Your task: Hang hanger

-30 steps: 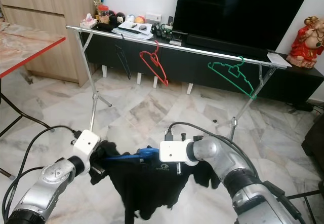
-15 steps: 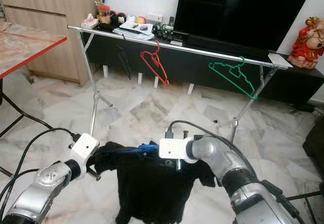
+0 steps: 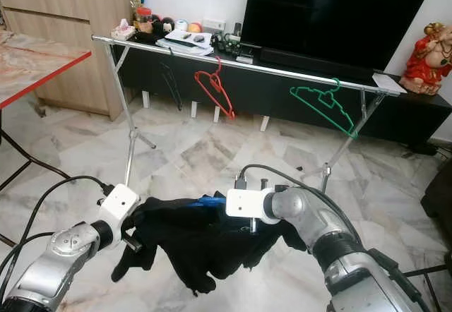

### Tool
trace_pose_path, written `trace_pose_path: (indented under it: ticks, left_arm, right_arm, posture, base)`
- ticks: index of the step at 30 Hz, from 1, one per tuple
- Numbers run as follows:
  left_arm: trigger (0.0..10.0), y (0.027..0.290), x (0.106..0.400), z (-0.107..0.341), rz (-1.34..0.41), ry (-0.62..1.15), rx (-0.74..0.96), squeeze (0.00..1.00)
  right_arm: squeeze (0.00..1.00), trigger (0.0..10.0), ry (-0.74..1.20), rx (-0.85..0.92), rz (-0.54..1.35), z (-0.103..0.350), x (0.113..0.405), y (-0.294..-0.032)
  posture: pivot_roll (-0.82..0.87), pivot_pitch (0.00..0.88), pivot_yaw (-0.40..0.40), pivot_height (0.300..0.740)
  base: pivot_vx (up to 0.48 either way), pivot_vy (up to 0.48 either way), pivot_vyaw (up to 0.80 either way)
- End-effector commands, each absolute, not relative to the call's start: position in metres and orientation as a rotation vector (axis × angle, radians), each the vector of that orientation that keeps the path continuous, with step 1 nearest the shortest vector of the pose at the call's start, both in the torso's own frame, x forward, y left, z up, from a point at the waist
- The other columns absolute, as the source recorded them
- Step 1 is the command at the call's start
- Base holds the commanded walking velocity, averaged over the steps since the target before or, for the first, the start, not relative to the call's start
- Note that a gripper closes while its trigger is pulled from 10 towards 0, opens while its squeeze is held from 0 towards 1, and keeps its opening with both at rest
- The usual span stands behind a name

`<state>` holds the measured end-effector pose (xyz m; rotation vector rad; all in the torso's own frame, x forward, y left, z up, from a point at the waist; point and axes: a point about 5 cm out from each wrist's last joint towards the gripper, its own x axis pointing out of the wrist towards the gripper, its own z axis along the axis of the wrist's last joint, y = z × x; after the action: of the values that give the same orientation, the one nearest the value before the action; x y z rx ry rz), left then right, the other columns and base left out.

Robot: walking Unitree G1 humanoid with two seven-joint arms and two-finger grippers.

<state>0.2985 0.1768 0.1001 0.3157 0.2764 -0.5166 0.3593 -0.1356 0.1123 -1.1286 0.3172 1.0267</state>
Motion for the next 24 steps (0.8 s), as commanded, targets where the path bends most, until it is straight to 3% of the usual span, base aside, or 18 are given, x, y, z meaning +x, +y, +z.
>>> trace_pose_path:
  ticks: [1,12,19,24]
  left_arm:
    - [0.0,0.171,0.302,0.115,-0.548,0.226,0.295,0.0]
    - [0.0,0.155,0.306,0.142,-0.608,0.131,0.255,0.0]
    - [0.0,0.148,0.303,0.147,-0.655,0.116,0.249,0.0]
    - [0.0,0.141,0.301,0.151,-0.681,0.108,0.238,0.0]
  right_arm:
    - [0.0,0.0,0.331,-1.139,1.01,0.112,0.361,-0.136]
    - [0.0,0.0,0.319,-1.045,1.086,0.094,0.351,-0.091]
    - [0.0,0.0,0.316,-0.966,0.967,0.089,0.353,-0.074]
    - [0.0,0.0,0.367,-0.786,0.871,0.079,0.35,-0.059]
  posture:
    - [0.15,0.0,-0.152,0.74]
    - [0.16,0.0,-0.152,0.74]
    - [0.17,0.0,-0.154,0.74]
    - [0.17,0.0,-0.155,0.74]
  base:
    - [0.0,0.0,0.0]
    - [0.0,0.0,0.0]
    - [0.0,0.0,0.0]
    - [0.0,0.0,0.0]
